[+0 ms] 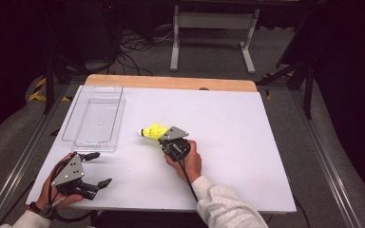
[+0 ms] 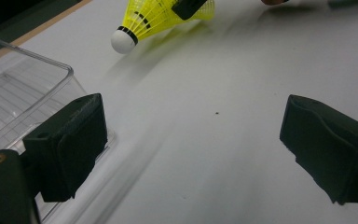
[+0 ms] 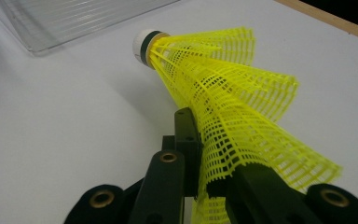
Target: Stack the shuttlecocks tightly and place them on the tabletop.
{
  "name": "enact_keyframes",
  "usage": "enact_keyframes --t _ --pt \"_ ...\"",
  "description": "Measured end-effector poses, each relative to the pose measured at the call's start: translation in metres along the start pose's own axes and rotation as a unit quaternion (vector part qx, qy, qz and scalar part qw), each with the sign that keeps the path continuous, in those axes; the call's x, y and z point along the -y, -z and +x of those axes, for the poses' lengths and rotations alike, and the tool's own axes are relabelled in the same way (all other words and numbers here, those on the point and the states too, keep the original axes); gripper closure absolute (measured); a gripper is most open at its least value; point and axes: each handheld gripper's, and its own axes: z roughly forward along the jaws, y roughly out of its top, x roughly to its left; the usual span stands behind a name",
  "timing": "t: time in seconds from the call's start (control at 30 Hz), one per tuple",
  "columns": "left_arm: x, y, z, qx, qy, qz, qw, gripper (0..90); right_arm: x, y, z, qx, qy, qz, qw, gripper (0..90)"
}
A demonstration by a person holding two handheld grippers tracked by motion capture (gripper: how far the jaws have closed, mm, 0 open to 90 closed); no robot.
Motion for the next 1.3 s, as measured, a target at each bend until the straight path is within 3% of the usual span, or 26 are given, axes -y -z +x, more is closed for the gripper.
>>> enact_keyframes --t 0.53,1.03,1.3 --pt "0.0 0.002 0.001 -0.004 0.0 -0.002 1.0 8.0 -0.003 0.012 -0.003 -0.012 0.011 -0.011 0.9998 87.4" --pt "0.0 0.001 0.001 -0.001 -0.001 -0.001 1.0 8.0 -0.005 0.033 -0.014 -0.027 0.013 -0.025 0.9992 87.4" --pt "0.0 0.0 0.001 0.0 0.001 0.0 1.0 8.0 -0.006 0.042 -0.018 -0.025 0.024 -0.03 0.999 87.5"
